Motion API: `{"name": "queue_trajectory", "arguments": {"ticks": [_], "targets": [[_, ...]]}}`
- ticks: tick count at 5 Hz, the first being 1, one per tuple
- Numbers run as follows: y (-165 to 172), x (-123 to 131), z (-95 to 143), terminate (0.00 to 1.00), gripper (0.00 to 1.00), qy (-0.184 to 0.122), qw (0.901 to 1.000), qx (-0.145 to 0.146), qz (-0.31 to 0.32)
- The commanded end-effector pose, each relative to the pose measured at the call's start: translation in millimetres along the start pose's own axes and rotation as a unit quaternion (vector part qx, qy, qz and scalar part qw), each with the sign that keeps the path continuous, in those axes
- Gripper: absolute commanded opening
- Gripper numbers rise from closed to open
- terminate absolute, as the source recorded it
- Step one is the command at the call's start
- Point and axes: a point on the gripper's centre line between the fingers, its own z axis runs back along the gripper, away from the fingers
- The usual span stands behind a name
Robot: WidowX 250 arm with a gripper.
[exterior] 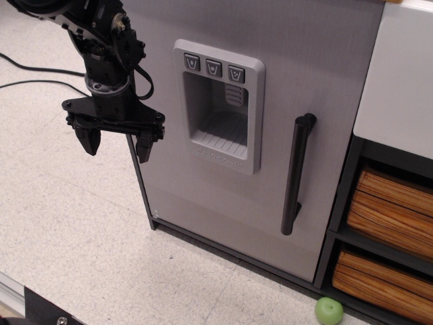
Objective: Open fridge
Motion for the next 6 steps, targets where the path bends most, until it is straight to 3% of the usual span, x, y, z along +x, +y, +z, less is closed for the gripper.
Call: {"name": "queue_trajectory", "arguments": {"ticks": [1,3,4,5,6], "targets": [[0,0,0,0.00,1.00,0.000,1.0000,0.000,0.000],[-87,-17,30,0.00,1.00,0.013,0.9968,-0.046,-0.064],[-126,-27,47,0.00,1.00,0.000,0.9919,-0.062,-0.111],[-161,-26,59,0.00,1.00,-0.036,0.9866,-0.074,-0.141],[-179,-8,69,0.00,1.00,-0.054,0.9854,-0.085,-0.137]]}}
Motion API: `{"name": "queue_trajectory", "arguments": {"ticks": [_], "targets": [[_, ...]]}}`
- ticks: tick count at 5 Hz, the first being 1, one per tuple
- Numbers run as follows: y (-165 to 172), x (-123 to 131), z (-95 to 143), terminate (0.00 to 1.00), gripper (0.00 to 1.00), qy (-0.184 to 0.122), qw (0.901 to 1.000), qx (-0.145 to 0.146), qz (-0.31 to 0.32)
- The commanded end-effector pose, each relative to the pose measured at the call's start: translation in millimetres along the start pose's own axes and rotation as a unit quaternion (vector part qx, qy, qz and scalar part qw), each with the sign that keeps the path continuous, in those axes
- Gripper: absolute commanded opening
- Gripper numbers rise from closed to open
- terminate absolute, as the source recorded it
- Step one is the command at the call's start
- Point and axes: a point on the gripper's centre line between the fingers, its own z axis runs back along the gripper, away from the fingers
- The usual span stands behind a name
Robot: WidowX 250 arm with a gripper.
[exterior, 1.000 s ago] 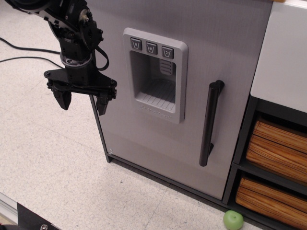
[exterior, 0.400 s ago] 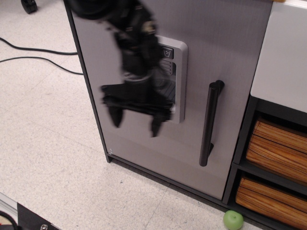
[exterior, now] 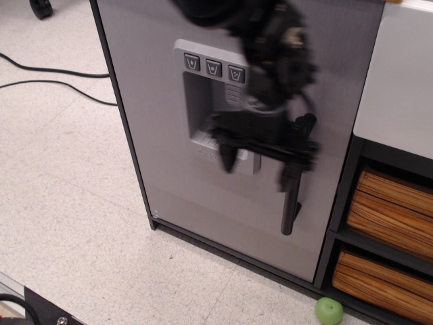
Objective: Open fridge
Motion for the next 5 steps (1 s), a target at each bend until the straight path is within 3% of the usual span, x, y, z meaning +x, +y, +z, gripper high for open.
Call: {"name": "queue_trajectory", "arguments": {"ticks": [1,4,5], "targets": [[-16,47,22,0.00,1.00,-0.065,0.9978,-0.015,0.009],[-20,60,17,0.00,1.00,-0.136,0.9902,0.007,-0.032],[-22,60,12,0.00,0.00,-0.146,0.9888,0.010,-0.031]]}}
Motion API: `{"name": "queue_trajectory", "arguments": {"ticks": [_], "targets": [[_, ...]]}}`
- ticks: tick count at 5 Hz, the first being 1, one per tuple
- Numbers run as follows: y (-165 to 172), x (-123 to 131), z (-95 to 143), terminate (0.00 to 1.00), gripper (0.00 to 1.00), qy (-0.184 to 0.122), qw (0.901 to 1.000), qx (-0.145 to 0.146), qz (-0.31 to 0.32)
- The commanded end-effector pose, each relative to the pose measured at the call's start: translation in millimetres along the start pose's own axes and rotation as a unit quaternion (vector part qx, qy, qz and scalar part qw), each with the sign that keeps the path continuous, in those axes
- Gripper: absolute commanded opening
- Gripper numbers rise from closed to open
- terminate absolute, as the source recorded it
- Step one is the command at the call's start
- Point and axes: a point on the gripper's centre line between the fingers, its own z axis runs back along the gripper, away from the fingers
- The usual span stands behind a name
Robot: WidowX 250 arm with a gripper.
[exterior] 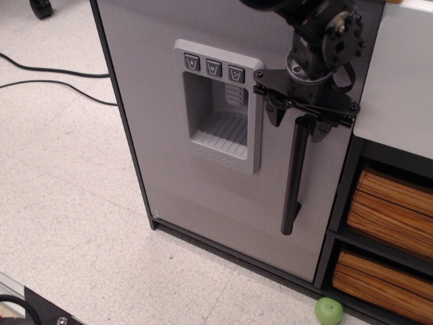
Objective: Open fridge
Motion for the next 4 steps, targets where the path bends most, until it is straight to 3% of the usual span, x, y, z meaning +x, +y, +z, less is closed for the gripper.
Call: {"name": "queue_trajectory", "arguments": {"ticks": [1,3,4], "targets": [[0,-3,9,0.00,0.00,-0.027,0.9996,-0.008,0.006],[25,-46,41,0.00,0.00,0.014,0.9971,-0.070,-0.026],[41,-72,51,0.00,0.00,0.015,0.9968,-0.076,-0.019]]}}
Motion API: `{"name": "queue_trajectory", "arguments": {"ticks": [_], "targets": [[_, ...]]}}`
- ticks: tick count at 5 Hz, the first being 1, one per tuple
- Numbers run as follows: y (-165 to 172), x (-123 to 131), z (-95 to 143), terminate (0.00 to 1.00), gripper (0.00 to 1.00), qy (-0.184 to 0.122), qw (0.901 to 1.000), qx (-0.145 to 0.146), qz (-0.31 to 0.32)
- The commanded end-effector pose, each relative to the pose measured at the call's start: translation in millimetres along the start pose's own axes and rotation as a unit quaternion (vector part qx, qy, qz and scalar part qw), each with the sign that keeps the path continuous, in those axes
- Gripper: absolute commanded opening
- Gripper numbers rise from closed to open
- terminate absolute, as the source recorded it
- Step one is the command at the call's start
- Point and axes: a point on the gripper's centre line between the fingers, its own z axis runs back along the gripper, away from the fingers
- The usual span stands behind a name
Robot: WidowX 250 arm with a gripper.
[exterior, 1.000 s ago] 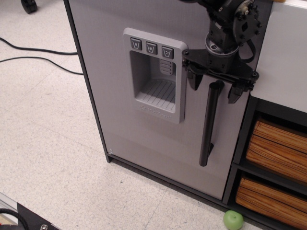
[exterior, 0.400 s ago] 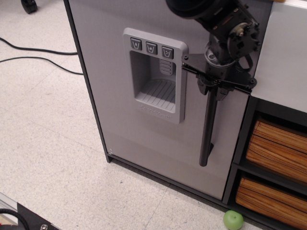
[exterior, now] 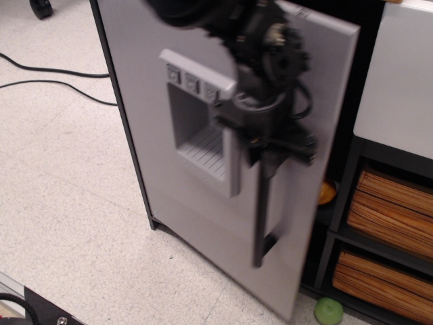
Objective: Open fridge
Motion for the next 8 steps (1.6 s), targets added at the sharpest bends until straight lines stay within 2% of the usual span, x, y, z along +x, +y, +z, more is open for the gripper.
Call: {"name": "queue_trajectory", "arguments": {"ticks": [1,3,4,5,6,7,8], "targets": [[24,-34,30,0.00,1.00,-0.020,0.9987,-0.014,0.045],[23,-81,30,0.00,1.00,0.008,0.9983,-0.002,0.058],[-10,-97,13,0.00,1.00,0.036,0.9991,0.001,0.024],[-51,-84,-4,0.00,1.00,0.048,0.9988,-0.007,0.008],[-85,-70,-18,0.00,1.00,0.040,0.9991,-0.013,-0.004],[-104,-57,-30,0.00,1.00,0.031,0.9993,-0.019,-0.010],[-116,-32,-43,0.00,1.00,0.032,0.9993,-0.016,-0.006]]}}
